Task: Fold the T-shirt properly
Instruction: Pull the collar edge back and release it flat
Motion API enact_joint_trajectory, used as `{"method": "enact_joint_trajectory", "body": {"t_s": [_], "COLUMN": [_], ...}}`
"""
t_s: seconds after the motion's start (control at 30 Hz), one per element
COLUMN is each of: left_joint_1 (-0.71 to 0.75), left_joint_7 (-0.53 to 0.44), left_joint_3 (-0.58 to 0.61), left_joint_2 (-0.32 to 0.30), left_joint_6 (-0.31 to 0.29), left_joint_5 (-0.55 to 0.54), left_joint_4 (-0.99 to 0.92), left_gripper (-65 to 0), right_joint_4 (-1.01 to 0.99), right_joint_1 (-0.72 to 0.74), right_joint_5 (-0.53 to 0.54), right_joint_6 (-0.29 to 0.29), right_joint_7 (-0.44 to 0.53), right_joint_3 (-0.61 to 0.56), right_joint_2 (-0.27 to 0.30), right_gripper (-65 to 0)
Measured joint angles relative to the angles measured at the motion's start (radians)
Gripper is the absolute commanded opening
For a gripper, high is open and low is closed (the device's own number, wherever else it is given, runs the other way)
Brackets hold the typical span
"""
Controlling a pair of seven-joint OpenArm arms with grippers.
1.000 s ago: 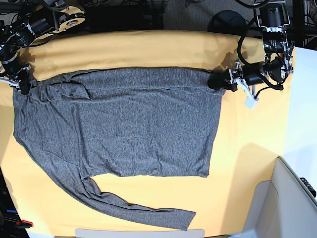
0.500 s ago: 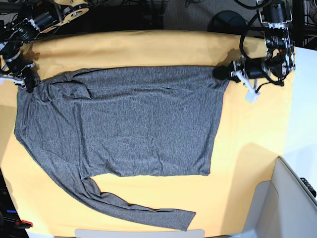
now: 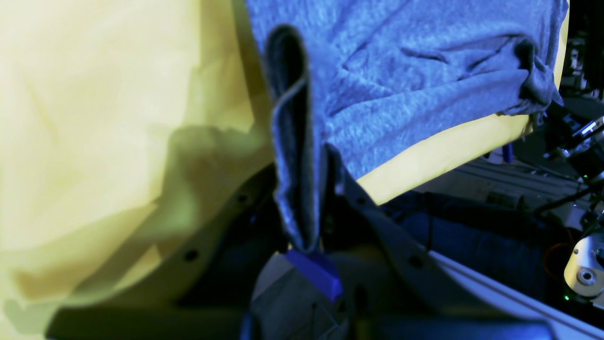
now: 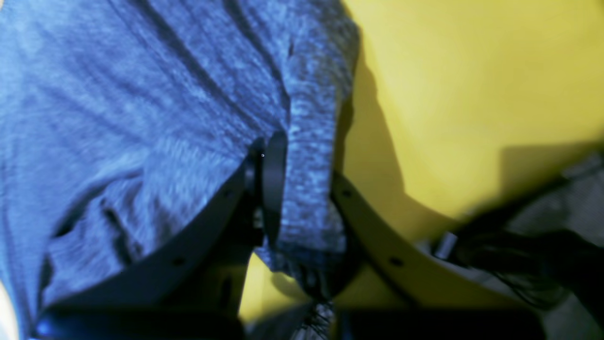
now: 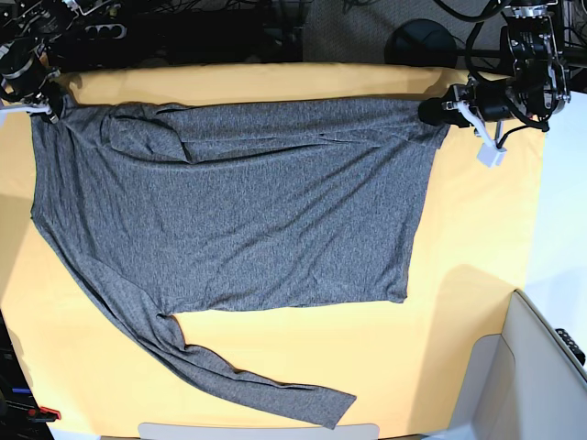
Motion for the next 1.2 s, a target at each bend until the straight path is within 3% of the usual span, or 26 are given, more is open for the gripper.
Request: {"method": "enact_joint_trajectory", "body": {"t_s": [0.47,0.9,1.07,1.13,1.2], "left_joint_1": [0.072,0.083,0.083,0.083,0.082], "left_joint_7": [-0.001,0.0,0.0,0.0,0.0], "left_joint_3": [-0.001,0.002,0.005,0.005,0.005], "left_joint_2": [0.002,0.003,0.002,0.002,0.002], "left_joint_6": [0.0,0.0,0.0,-0.001,-0.002], "left_joint_5": [-0.001,0.0,-0.001,-0.013,-0.02], "left_joint_4": [0.0,0.0,0.0,0.0,0.0], "left_gripper": [-64.4,-63.7,-49.9,-43.7,-42.7], "right_joint_4": [0.022,0.022,0.022,0.02,0.02], "right_joint_1": [-0.071,-0.069,-0.069,-0.078,-0.081], "right_joint_5": [-0.011,-0.015,-0.023,-0.026,-0.018], "right_joint_6": [0.0,0.0,0.0,0.0,0.0], "right_joint_7": [-0.018,-0.018,-0.018,-0.016,-0.013], "right_joint_3": [0.003,-0.003,-0.019,-0.056,-0.075], "right_joint_2": [0.072,0.069,0.07,0.076,0.077], "right_gripper": [-65.0,-65.0,-64.3,-58.6,-50.4]}}
